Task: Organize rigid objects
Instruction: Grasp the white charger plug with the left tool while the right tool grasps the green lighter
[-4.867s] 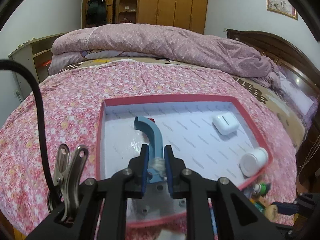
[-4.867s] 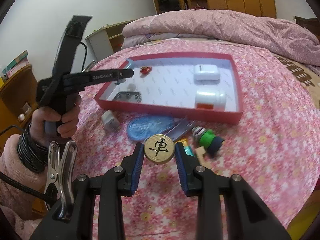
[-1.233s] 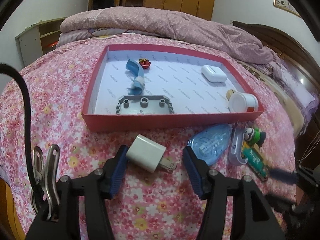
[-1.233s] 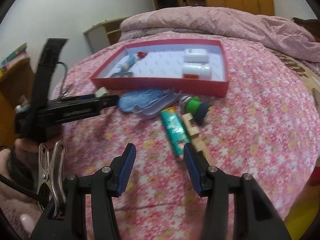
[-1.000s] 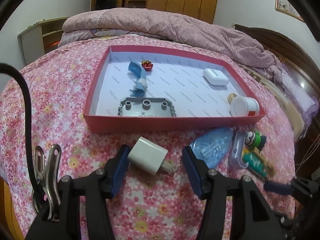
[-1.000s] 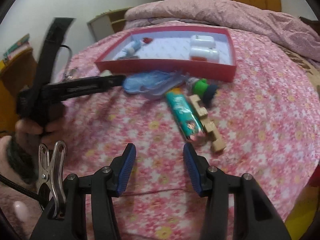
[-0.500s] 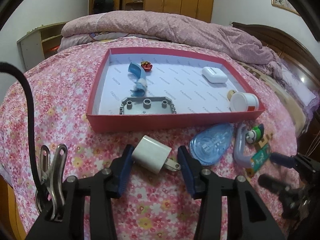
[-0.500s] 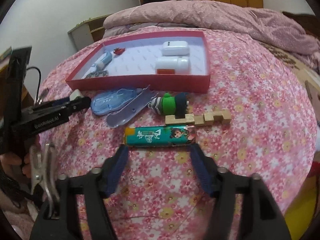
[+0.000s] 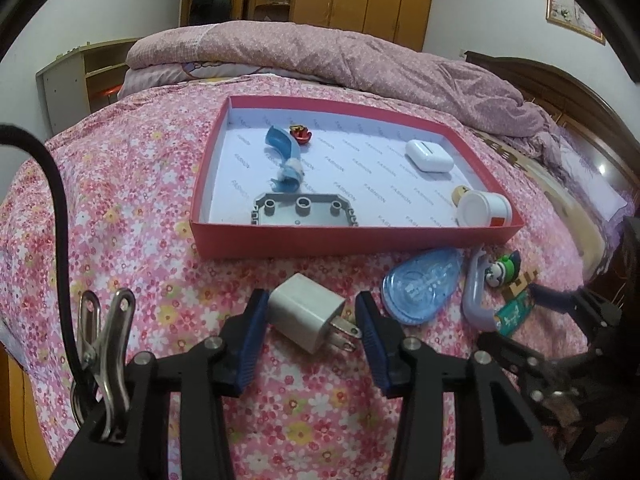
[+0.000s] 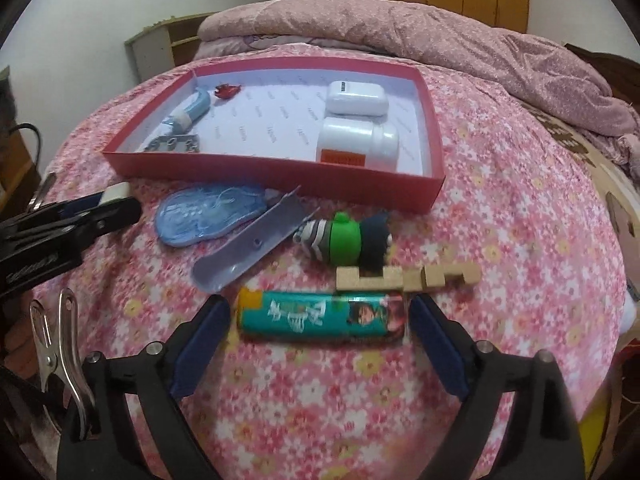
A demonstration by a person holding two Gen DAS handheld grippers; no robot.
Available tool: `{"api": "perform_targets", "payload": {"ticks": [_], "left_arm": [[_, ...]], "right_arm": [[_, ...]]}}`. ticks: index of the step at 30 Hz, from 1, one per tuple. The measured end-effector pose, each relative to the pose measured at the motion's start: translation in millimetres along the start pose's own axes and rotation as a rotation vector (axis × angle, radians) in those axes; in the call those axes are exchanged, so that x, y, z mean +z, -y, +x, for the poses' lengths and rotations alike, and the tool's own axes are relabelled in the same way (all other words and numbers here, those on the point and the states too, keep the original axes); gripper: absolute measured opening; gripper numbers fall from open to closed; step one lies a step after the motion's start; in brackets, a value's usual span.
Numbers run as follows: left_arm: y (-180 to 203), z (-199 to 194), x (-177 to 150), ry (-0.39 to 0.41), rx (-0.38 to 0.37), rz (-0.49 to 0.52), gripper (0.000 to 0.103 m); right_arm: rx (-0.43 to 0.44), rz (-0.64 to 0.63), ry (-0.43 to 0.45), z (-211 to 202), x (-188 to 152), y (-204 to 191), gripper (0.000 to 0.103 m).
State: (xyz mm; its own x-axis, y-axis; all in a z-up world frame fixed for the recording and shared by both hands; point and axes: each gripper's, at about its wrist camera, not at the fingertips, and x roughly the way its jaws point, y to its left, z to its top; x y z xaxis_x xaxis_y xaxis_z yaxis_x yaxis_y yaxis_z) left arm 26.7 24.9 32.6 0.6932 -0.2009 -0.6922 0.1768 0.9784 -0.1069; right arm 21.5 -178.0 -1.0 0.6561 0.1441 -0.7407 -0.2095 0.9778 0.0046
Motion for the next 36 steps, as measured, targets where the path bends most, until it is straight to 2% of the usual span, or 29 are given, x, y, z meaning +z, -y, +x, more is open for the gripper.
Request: {"api": "perform_targets", "payload": {"ticks": [7, 9, 14, 20, 21, 22, 27, 29, 33, 36], "left_arm": [[-2, -2, 0, 0.002, -0.008, -0.009, 0.047], [-1, -2, 0, 0.004, -0.007, -0.008, 0.047], [1, -8, 1, 0.013, -0.006, -0.007, 0.047], [4, -13, 5, 0.015, -0.018, -0.002, 0.046], [4, -14, 7, 0.016, -0.024, -0.003, 0.041], [5, -15, 8, 0.018, -0.026, -0.002, 0.028], [6, -13, 11, 0.002, -0.028, 0.003, 0.028], [6, -14, 9, -0.01, -0.031, 0.02, 0.029], [4, -19, 2, -0.013, -0.03, 0.025, 0.044], [0, -21, -8, -0.027, -0.039, 0.017, 0.048]], "right_arm": [[-0.029, -0.004, 0.033, 0, -6, -3, 0.095], [-0.031, 0.002, 0.044, -4, -9, -3, 0.082], [0.011, 0.018, 0.051, -11, -12, -2, 0.082], [0.102, 0.045, 0.057, -21, -13, 2, 0.082], [0.11, 0.045, 0.06, -22, -13, 2, 0.082], [0.117, 0.043, 0.065, -24, -13, 2, 0.082], [0.138, 0.041, 0.088, -30, -11, 2, 0.082], [0.142, 0.043, 0.088, -30, -12, 2, 0.082], [0.152, 0.048, 0.077, -28, -15, 4, 0.082], [0.157, 0.054, 0.077, -28, -16, 4, 0.082]]}}
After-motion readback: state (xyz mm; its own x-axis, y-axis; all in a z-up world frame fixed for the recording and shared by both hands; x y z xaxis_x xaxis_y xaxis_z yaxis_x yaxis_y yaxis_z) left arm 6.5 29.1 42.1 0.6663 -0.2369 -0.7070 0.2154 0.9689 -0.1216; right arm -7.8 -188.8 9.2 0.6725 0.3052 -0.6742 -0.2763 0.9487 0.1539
